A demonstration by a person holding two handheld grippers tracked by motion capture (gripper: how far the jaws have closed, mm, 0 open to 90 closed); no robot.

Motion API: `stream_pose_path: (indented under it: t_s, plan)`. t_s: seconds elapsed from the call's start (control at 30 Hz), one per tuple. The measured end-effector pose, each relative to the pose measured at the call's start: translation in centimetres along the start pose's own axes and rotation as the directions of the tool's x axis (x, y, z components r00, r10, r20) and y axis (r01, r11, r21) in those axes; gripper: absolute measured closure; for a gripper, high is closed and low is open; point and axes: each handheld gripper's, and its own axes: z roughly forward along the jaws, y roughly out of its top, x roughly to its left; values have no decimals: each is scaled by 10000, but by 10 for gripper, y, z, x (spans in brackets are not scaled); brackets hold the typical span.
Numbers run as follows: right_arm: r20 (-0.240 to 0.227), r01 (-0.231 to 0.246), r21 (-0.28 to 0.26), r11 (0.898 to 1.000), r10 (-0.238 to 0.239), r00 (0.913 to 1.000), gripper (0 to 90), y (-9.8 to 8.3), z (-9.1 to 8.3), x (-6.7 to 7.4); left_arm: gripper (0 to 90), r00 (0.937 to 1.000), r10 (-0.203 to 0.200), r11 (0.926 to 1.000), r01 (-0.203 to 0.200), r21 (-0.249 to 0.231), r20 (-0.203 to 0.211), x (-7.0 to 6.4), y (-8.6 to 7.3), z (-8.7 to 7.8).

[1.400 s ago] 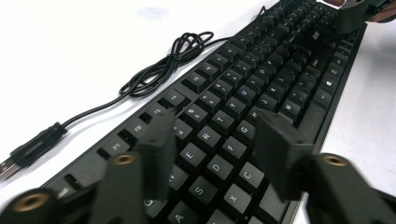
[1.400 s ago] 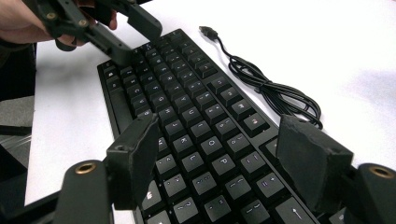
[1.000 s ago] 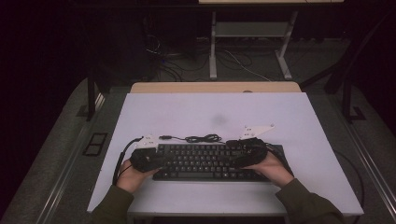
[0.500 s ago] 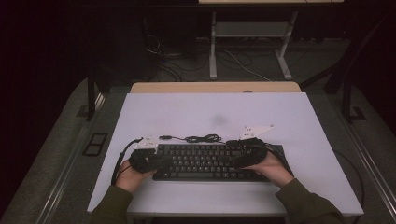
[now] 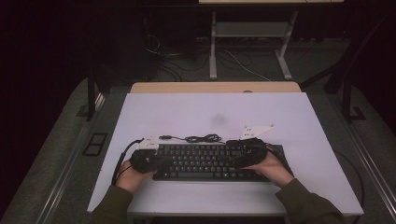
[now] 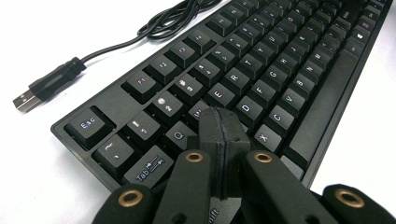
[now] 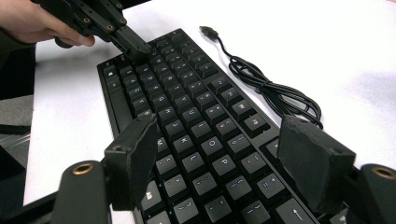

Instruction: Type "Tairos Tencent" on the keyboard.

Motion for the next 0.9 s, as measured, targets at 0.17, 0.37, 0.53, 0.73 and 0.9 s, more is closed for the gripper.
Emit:
stream_pose_path:
  t_s: [0.17,0.37,0.53,0.73,0.9]
  plan:
    - [-7,6,33,10000,-6,10000,282,0,0,0,894,10000,-34,10000,33,43,55,0,-1,1]
    - [32,-30,19,10000,30,10000,282,0,0,0,895,9999,-123,9999,123,47,26,-1,0,2]
    - [12,-27,36,10000,26,10000,282,0,0,0,894,10000,-75,9998,76,-194,37,-1,3,-2]
    - [30,18,60,10000,-18,10000,282,0,0,-1,875,9996,-241,9989,246,-400,141,-3,6,-4]
    - [38,-17,46,10000,17,10000,282,0,0,-1,762,9994,-322,9979,328,-566,116,-4,9,-4]
